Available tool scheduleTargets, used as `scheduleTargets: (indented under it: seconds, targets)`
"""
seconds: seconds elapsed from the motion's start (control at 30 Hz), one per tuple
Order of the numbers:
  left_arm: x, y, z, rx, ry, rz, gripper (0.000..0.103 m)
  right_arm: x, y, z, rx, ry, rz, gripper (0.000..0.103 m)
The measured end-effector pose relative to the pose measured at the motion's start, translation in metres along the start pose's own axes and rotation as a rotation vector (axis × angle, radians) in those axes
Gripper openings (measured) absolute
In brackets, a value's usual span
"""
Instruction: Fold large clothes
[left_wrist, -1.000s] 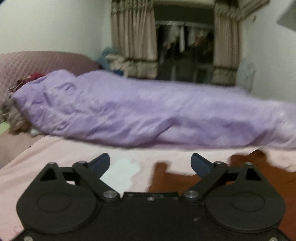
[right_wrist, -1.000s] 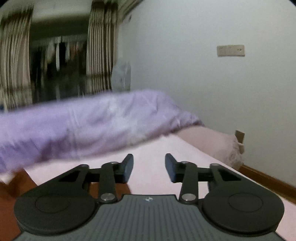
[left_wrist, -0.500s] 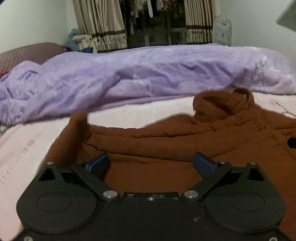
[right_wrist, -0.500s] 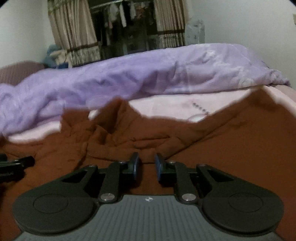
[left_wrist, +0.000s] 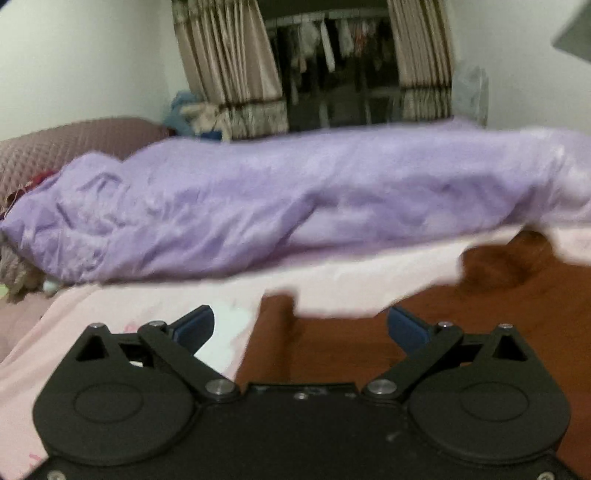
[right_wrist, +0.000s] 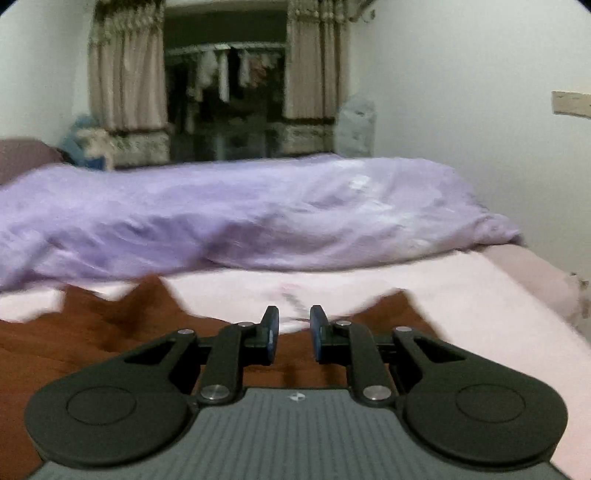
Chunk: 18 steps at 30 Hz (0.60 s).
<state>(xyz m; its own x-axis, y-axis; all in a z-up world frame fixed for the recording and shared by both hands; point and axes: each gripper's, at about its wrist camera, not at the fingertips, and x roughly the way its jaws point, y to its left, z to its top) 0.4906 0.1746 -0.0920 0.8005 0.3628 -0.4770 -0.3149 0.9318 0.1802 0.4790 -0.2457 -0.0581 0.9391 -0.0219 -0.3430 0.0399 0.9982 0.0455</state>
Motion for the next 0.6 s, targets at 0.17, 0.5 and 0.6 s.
scheduleTargets:
  seconds: [0.17,0.5,0.6]
  targets:
    - [0.035,0.023,-0.024,-0.126,0.112,-0.083,0.103,0.051,-0.031,-0.031,0.033,0.148,-0.026,0.021]
    - [0.035,0.028,-0.028,-0.154,0.129,-0.107,0.103,0.042,-0.032,-0.028,0.046,0.137,-0.036,0.036]
    - [0.032,0.034,-0.021,-0.19,0.151,-0.103,0.103,0.044,-0.035,-0.027,0.059,0.135,-0.037,0.035]
